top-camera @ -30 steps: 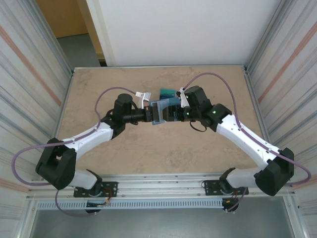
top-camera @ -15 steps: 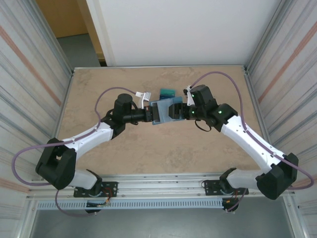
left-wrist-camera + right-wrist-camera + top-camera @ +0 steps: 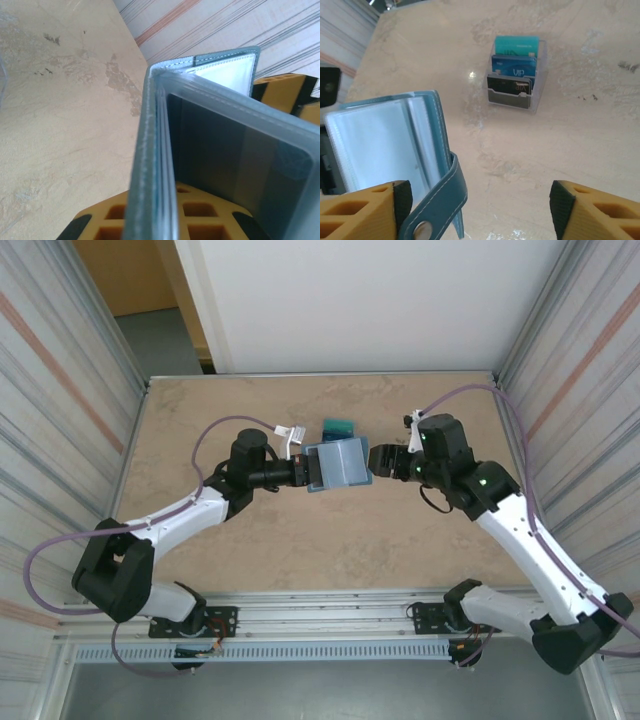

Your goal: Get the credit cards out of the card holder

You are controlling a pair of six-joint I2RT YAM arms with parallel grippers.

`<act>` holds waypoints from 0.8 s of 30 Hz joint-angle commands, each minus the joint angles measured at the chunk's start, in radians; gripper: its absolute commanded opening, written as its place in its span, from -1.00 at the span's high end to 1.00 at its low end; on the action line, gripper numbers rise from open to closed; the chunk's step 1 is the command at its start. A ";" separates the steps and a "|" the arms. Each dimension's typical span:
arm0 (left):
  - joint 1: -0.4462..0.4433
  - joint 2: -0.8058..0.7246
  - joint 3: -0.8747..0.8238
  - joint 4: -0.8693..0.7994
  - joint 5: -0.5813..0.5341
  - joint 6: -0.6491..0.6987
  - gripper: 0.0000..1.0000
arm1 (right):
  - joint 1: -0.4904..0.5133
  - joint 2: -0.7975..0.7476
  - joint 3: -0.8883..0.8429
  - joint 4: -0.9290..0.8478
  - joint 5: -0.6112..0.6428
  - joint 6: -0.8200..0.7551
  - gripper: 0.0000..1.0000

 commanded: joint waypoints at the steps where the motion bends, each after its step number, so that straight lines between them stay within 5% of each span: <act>1: 0.005 -0.015 0.006 0.047 0.026 -0.006 1.00 | 0.053 -0.045 0.051 -0.012 0.034 -0.001 -0.41; 13: 0.006 -0.002 0.004 0.059 0.028 -0.014 1.00 | 0.326 0.146 0.196 -0.045 0.122 -0.064 -0.21; 24: 0.007 -0.007 0.001 0.065 0.034 -0.015 1.00 | 0.331 0.283 0.231 -0.083 0.183 -0.069 -0.13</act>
